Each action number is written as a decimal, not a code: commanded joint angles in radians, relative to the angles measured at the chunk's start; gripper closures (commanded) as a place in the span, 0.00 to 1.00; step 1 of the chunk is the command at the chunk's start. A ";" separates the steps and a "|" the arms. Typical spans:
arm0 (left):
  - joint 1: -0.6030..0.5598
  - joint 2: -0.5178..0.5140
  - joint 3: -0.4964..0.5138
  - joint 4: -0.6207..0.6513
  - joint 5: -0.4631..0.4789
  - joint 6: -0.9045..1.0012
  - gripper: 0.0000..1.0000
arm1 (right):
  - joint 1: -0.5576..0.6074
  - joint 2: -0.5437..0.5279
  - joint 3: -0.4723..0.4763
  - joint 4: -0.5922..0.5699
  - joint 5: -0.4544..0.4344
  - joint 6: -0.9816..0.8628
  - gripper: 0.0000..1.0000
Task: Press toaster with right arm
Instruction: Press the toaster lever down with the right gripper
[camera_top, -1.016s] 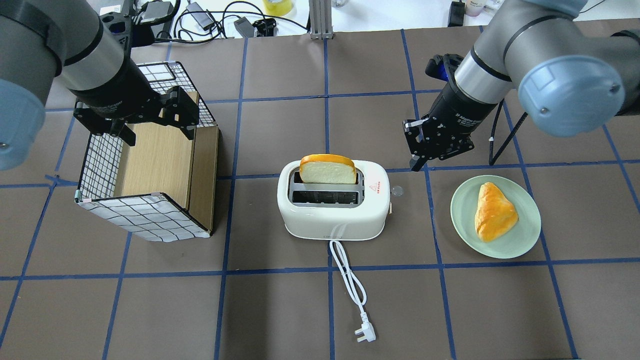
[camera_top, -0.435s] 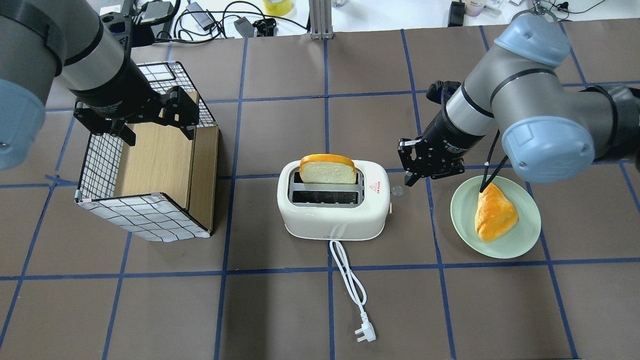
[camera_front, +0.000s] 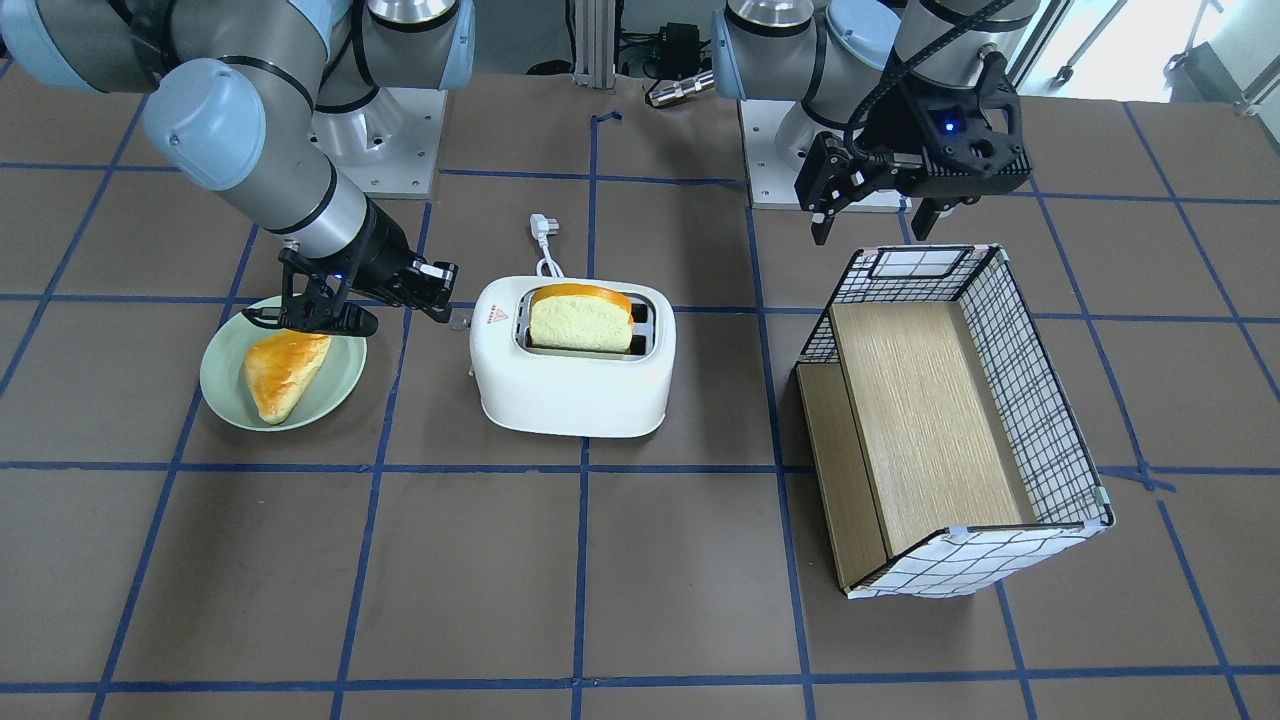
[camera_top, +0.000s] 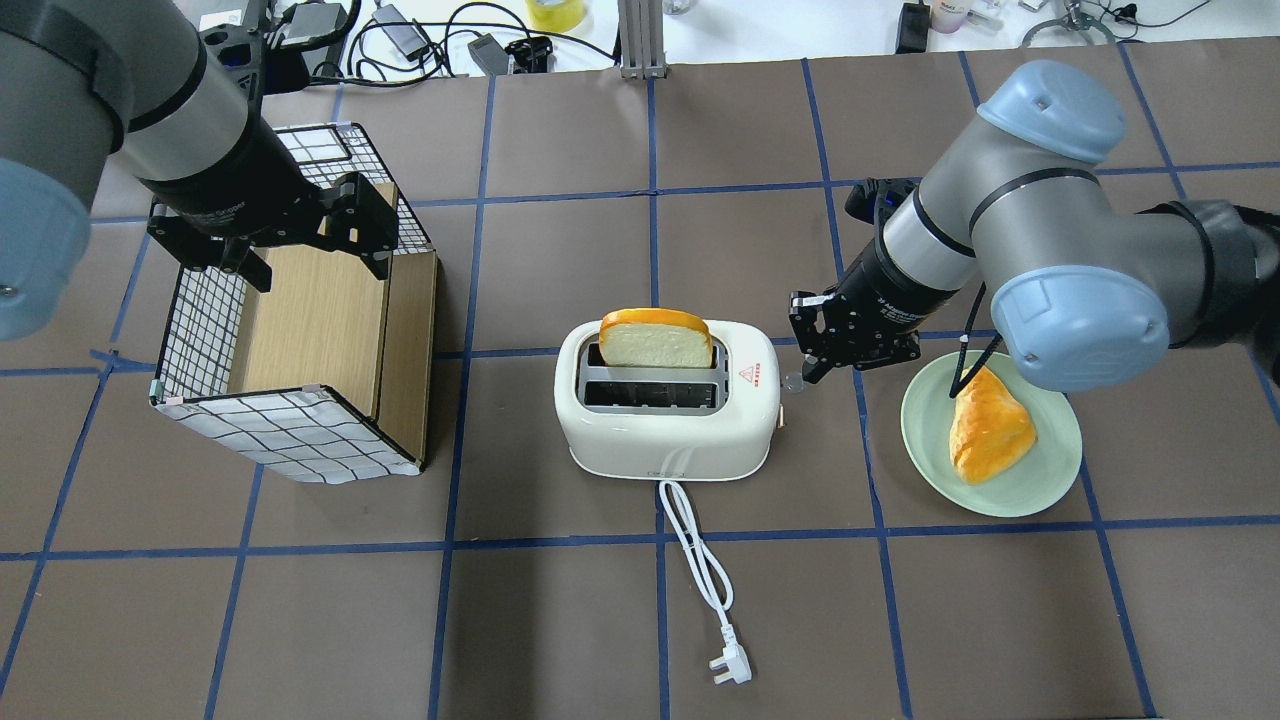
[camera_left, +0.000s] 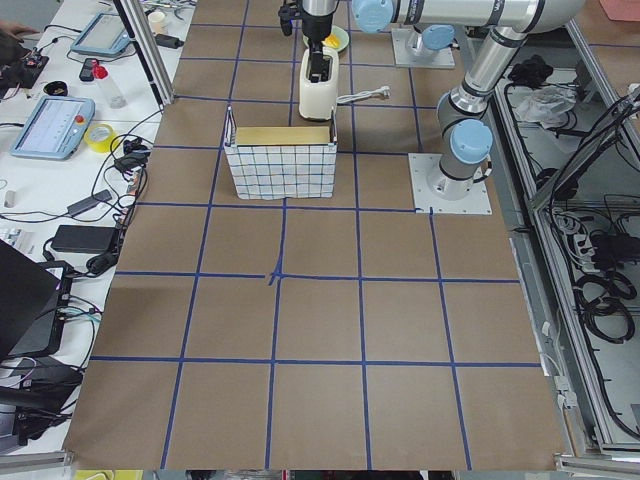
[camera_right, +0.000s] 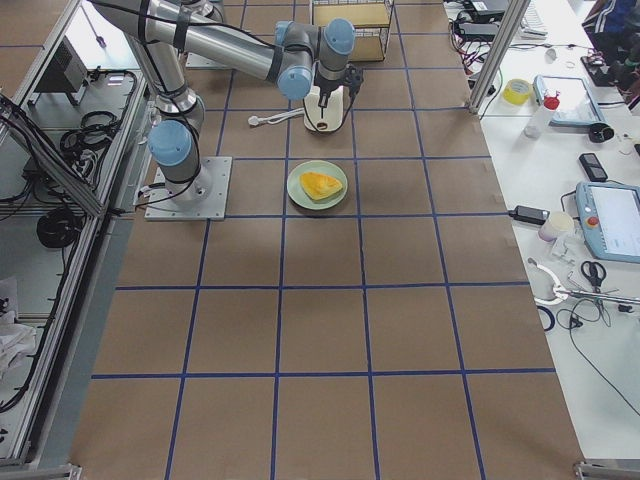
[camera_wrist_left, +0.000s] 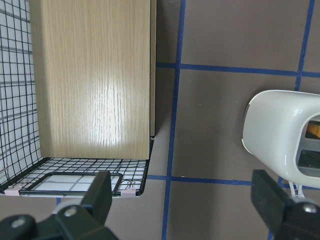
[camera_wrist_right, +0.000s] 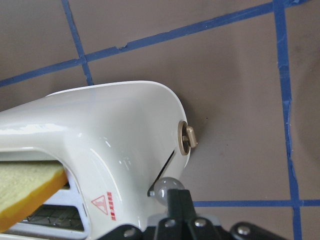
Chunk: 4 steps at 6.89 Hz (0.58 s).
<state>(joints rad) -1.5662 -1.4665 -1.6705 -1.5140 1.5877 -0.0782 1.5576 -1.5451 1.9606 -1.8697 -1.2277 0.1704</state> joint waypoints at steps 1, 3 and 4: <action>0.000 0.000 0.000 0.000 0.001 0.000 0.00 | 0.004 0.000 0.001 -0.014 0.025 -0.002 1.00; 0.000 0.000 0.000 0.000 0.000 0.000 0.00 | 0.004 0.003 0.003 -0.012 0.024 -0.008 1.00; 0.000 0.000 0.000 0.000 0.001 0.000 0.00 | 0.004 0.009 0.009 -0.014 0.021 -0.012 1.00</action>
<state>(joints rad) -1.5662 -1.4665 -1.6705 -1.5140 1.5885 -0.0782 1.5615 -1.5412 1.9646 -1.8829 -1.2047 0.1626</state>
